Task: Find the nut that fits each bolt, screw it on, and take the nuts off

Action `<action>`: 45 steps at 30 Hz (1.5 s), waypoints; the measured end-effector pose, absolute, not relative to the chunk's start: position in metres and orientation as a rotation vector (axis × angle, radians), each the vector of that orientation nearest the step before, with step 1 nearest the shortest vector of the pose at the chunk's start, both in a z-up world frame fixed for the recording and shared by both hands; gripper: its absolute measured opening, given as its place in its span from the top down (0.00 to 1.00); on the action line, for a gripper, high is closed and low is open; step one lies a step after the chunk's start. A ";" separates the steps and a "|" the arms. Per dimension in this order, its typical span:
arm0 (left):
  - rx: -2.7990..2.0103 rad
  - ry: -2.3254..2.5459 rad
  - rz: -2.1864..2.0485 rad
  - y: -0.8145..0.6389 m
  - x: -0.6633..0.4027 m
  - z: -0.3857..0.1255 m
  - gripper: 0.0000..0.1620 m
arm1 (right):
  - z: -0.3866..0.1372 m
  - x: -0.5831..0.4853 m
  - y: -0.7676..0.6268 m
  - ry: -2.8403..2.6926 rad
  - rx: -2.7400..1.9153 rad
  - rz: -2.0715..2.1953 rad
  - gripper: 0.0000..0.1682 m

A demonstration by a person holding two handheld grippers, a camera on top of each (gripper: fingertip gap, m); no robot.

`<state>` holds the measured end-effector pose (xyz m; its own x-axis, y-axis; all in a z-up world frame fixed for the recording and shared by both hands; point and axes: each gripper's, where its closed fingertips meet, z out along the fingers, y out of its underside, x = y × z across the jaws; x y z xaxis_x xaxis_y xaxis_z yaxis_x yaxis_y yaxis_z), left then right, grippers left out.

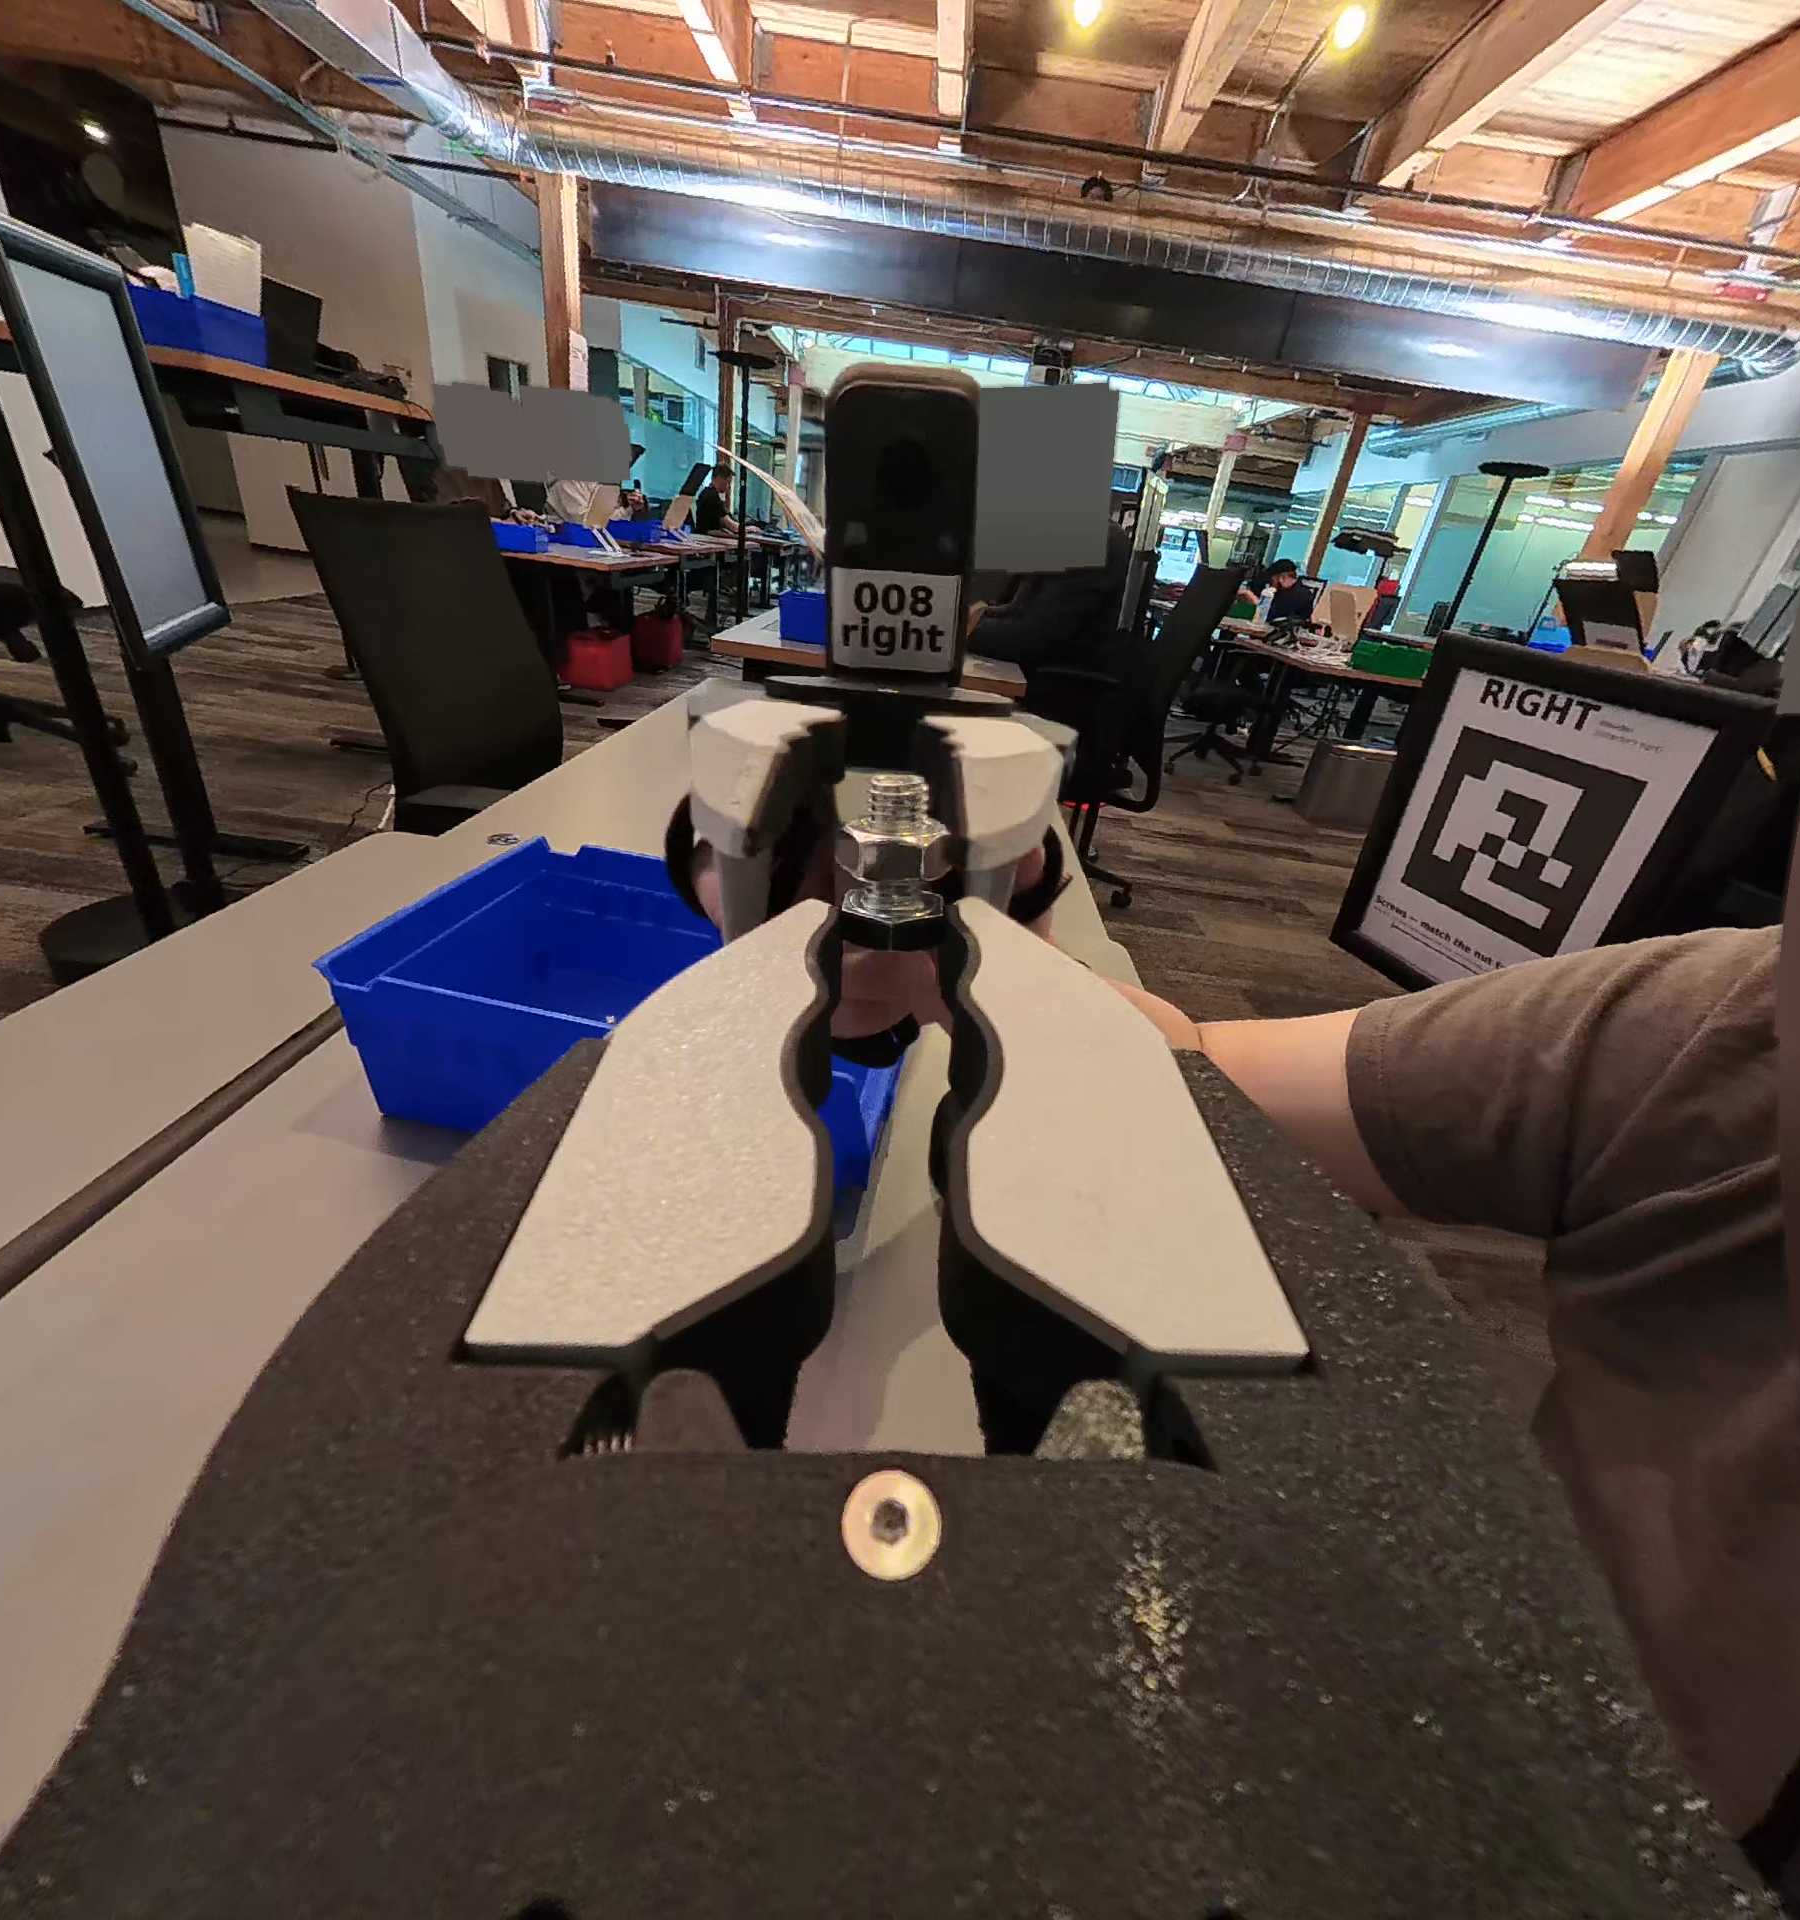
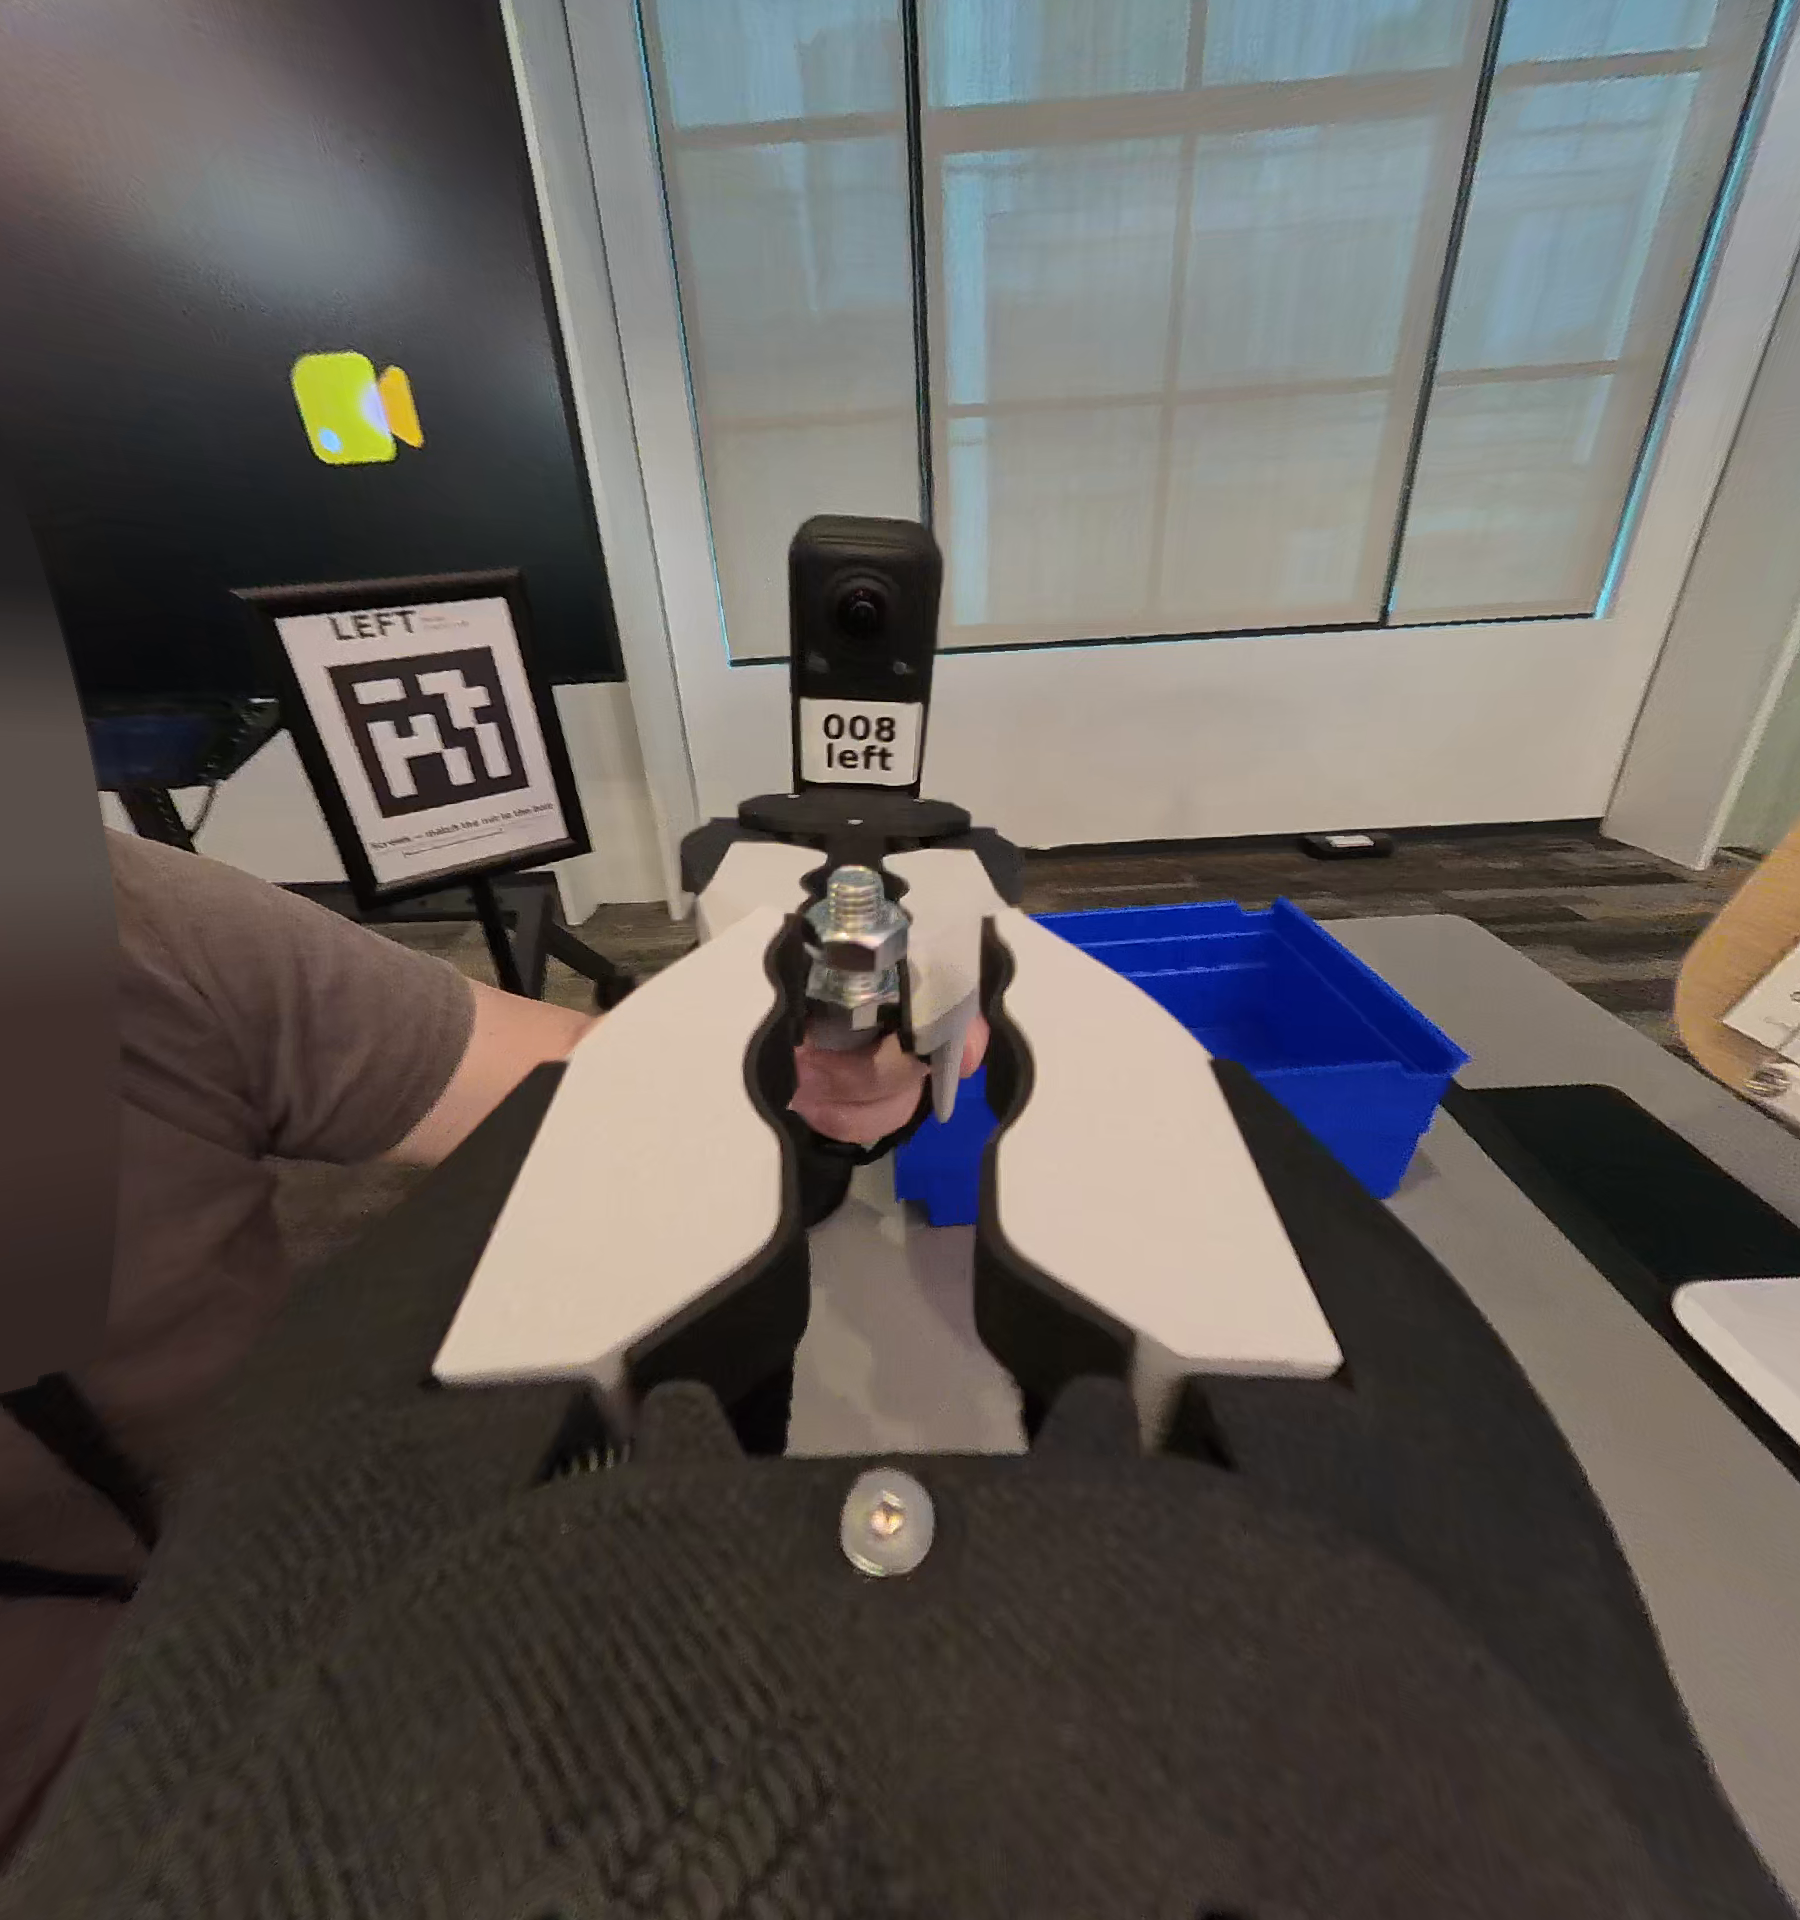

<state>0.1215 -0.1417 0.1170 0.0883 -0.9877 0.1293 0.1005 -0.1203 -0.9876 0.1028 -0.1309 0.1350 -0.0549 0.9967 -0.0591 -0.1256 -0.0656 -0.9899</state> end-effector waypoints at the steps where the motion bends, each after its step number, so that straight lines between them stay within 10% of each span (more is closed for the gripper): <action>1: -1.276 1.012 -1.279 -0.142 0.123 0.116 0.89 | 0.135 0.101 -0.130 -1.111 -1.136 1.332 0.80; 45: -1.253 1.036 -1.273 -0.152 0.122 0.123 0.89 | 0.143 0.105 -0.140 -1.107 -1.101 1.491 0.82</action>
